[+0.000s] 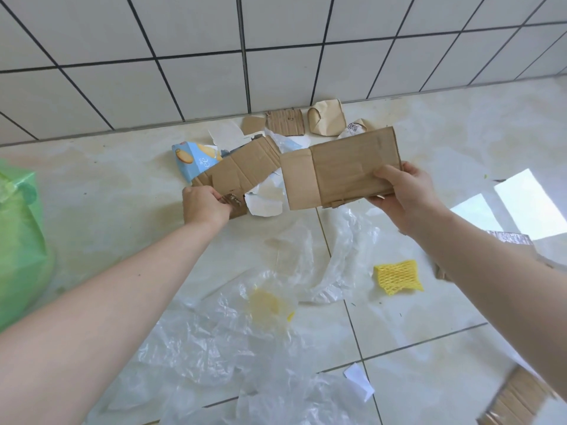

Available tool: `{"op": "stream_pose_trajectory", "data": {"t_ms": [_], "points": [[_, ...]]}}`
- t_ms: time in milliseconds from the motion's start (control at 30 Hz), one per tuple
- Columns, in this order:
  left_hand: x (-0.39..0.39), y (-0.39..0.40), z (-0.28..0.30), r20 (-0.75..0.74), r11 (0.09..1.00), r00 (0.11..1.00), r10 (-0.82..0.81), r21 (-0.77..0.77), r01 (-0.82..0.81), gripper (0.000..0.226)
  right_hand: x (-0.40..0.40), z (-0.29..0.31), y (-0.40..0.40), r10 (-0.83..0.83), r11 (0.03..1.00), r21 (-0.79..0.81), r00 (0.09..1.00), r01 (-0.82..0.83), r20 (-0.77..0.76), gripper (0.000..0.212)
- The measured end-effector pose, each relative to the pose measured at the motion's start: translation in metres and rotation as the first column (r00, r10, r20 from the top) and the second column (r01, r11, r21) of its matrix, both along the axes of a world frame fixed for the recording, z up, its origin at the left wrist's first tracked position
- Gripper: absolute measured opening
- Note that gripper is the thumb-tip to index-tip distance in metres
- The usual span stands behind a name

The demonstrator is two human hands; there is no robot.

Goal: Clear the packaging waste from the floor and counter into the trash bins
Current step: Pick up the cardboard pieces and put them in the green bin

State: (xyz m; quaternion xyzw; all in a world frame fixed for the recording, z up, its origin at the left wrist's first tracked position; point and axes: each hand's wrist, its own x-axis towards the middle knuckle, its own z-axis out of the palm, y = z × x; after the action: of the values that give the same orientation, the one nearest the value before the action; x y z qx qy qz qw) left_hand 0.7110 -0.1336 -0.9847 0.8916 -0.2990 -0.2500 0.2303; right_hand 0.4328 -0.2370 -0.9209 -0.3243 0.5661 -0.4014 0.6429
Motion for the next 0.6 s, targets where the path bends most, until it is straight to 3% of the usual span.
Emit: {"op": "stream_pose_trajectory", "data": {"t_ms": [300,500,600], "points": [[-0.009,-0.008,0.0,0.045,0.998,0.997,-0.057,0.019,0.056,0.015,-0.02,-0.022,0.005,0.086,0.994,0.081,0.992,-0.078,-0.092,0.018],[-0.016,-0.004,0.0,0.003,0.997,0.998,-0.061,-0.048,0.061,0.015,-0.026,-0.027,0.01,0.12,0.989,0.103,0.987,-0.109,-0.111,0.02],[-0.016,0.002,0.004,-0.023,0.995,0.999,-0.03,-0.091,0.028,0.026,-0.027,-0.028,0.012,0.121,0.988,0.107,0.987,-0.109,-0.11,0.02]]}}
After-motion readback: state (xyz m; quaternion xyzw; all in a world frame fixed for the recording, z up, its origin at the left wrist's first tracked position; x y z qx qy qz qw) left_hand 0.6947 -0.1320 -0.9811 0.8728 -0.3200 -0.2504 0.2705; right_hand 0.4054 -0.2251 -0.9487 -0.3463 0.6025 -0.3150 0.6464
